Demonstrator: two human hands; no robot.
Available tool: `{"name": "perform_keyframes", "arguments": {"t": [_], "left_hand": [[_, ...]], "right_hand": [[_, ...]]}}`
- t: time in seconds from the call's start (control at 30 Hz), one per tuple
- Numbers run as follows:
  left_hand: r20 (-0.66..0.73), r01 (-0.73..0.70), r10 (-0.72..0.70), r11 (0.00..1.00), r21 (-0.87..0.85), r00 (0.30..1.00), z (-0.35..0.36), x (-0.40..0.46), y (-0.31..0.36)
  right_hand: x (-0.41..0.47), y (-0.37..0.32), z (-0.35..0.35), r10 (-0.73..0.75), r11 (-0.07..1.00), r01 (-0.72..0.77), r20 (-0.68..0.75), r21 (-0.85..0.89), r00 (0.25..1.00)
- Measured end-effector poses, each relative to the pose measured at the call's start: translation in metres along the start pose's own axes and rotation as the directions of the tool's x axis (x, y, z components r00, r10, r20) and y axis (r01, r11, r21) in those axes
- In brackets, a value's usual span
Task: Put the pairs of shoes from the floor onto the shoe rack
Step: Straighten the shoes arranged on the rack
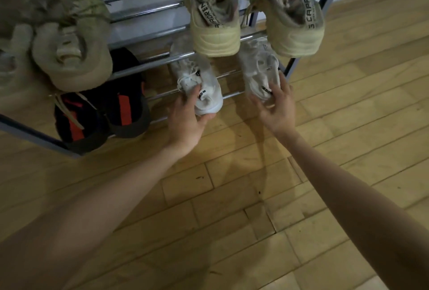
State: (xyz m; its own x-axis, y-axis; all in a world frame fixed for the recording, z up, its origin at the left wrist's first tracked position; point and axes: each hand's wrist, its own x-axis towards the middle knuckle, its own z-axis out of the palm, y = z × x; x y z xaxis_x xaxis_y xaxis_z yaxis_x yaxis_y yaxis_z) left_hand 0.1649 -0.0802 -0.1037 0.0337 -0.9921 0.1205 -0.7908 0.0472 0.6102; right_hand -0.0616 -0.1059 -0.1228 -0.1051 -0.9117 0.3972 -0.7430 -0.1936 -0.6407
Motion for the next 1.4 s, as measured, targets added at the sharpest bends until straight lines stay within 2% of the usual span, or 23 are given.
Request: {"name": "perform_keyframes", "arguments": {"t": [0.1,0.17,0.33,0.5,0.67,0.73,0.83,1.0,1.17,1.4], "left_hand": [[-0.025,0.014,-0.014,1.000,-0.010,1.000,0.002,-0.001,0.001],[-0.037,0.009,-0.009,1.000,-0.004,0.999,0.004,-0.002,0.002],[-0.012,0.001,-0.002,1.000,-0.021,1.000,0.001,-0.002,0.001],[0.053,0.049,-0.044,0.993,-0.105,0.998,-0.002,0.006,0.005],[0.030,0.079,-0.076,0.986,-0.148,0.997,-0.002,0.008,0.010],[0.016,0.092,-0.091,0.983,-0.159,0.996,0.002,0.007,0.013],[-0.014,0.085,-0.088,0.982,-0.167,0.996,0.011,0.005,0.025],[-0.052,-0.008,-0.003,0.978,-0.209,0.999,0.034,0.015,0.064],[-0.075,0.040,-0.056,0.979,-0.201,0.996,0.058,0.019,0.086],[-0.097,-0.014,0.008,0.998,-0.061,0.995,0.047,0.026,0.073]], "right_hand": [[0.009,0.014,-0.004,-0.105,0.994,0.103,0.055,0.041,0.993],[0.022,0.014,-0.004,-0.125,0.989,0.117,0.089,0.091,0.988],[0.040,0.015,0.001,-0.012,0.994,-0.002,0.130,0.108,0.991],[0.039,0.020,0.002,0.000,0.976,0.013,0.057,-0.217,0.998],[0.046,0.018,-0.014,0.043,0.939,-0.028,0.036,-0.342,0.998],[0.041,0.016,-0.016,0.007,0.948,-0.007,-0.001,-0.318,1.000],[0.031,0.022,-0.018,-0.039,0.986,0.038,0.002,-0.165,0.999],[0.030,0.037,-0.025,-0.117,0.990,0.115,-0.020,-0.079,0.993],[0.032,0.032,-0.024,-0.025,0.993,0.025,0.000,-0.114,1.000],[0.036,0.024,-0.030,0.078,0.983,-0.066,0.060,-0.173,0.995]]}}
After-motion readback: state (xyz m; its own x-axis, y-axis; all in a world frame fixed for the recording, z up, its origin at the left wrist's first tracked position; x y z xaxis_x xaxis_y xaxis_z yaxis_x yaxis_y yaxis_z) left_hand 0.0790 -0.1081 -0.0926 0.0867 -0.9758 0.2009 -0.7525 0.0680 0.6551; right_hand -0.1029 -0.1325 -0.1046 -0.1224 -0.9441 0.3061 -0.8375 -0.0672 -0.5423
